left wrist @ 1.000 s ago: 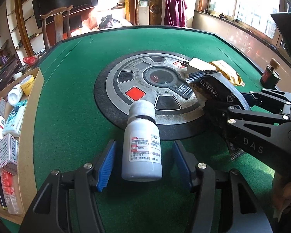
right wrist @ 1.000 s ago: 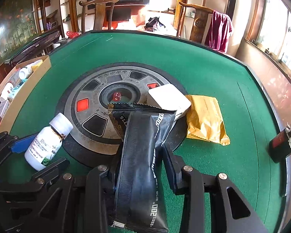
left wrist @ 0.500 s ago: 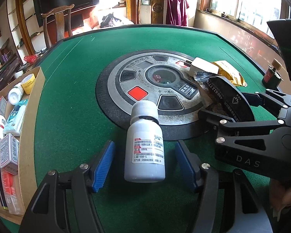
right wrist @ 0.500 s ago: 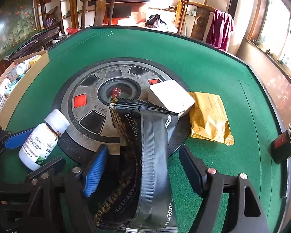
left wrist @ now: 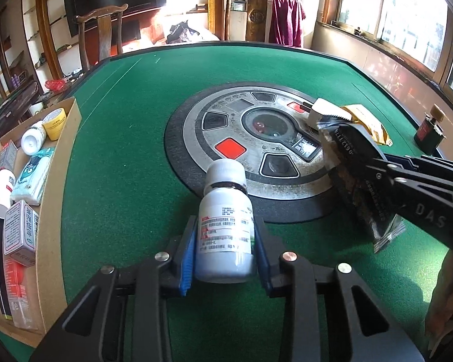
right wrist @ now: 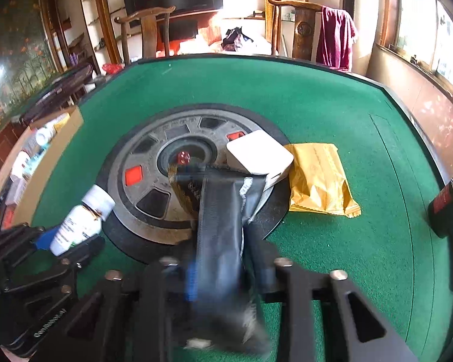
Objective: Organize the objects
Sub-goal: 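Lift the black snack bag with the right gripper while the left lifts the white bottle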
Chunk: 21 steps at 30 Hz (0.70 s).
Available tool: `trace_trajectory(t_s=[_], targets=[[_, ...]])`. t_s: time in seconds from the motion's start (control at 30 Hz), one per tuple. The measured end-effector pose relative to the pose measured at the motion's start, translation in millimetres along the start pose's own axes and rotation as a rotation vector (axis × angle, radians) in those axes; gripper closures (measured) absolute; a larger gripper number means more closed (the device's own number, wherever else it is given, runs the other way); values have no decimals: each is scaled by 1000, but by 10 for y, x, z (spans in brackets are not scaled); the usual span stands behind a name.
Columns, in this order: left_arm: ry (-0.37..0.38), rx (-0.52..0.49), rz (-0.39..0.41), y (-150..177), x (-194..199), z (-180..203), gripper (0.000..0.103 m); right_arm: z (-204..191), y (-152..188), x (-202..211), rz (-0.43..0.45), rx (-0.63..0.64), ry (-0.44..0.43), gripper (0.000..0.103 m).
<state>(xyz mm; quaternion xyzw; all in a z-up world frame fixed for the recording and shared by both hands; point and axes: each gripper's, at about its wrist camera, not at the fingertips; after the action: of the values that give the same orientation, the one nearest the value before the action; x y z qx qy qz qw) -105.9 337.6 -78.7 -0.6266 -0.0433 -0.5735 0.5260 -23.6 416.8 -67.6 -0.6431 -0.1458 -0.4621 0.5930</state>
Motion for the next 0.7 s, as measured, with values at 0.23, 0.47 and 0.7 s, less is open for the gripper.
trace_trajectory(t_s=[0.23,0.47,0.7], targets=[[-11,-13,-1,3,-10,9,70,0,11,-19,-7,-5,-17,80],[-11,-15,-1,0,-17,8,70,-51,30,-34,-3,1,19,71],[-9,-15,0,3,-20,10,70,-99,42,-103,-33,40,39,12]])
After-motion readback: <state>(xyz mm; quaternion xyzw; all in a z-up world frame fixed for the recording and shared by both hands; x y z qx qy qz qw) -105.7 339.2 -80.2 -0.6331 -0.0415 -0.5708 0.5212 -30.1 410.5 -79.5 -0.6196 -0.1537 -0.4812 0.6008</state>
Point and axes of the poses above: each gripper's, at about its wrist camera, not at the fingertips, and x roughly against the way its jaws point, z to its right, y to its underside, and after that the axes turned 14 degrees about y, right-handed
